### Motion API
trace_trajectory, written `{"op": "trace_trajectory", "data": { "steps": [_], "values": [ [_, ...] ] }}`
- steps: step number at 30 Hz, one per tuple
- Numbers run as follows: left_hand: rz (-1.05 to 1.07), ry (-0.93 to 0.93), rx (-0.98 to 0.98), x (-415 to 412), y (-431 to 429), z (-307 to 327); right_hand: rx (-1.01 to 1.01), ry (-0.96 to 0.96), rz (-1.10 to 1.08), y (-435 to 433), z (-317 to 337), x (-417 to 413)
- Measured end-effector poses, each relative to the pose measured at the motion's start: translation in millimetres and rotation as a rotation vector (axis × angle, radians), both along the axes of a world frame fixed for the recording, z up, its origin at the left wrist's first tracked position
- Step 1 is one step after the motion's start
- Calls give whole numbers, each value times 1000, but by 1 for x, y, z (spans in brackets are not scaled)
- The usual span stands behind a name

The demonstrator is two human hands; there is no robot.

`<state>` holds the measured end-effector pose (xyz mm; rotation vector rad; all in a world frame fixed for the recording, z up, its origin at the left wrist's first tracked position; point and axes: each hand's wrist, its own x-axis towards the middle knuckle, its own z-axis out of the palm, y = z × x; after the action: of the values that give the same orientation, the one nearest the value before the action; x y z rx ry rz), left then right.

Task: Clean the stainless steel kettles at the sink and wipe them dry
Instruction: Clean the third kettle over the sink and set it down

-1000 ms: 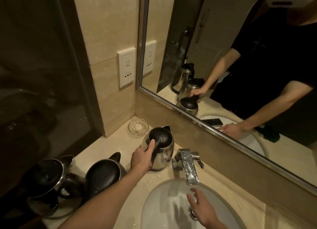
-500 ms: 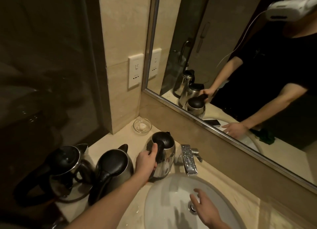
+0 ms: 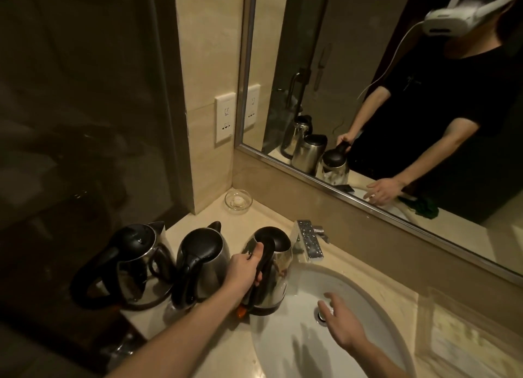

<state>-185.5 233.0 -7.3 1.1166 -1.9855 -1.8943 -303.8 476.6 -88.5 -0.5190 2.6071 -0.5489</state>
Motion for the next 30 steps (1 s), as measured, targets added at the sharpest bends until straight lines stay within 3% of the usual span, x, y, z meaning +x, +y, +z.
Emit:
{"op": "trace_trajectory", "data": {
  "steps": [7,14,24,30],
  "values": [
    [-39,8,-1,22,19,-6,-80,-31,-89,3,2,22],
    [-98,32,41,28,34,-4,-286,-87,-241,-4,9,30],
    [-69,10,62,30,44,-10,-745,-569,-458,-33,45,16],
    [-60,-17,132,24,47,-21,-878,-680,-500,-39,41,1]
  ]
}}
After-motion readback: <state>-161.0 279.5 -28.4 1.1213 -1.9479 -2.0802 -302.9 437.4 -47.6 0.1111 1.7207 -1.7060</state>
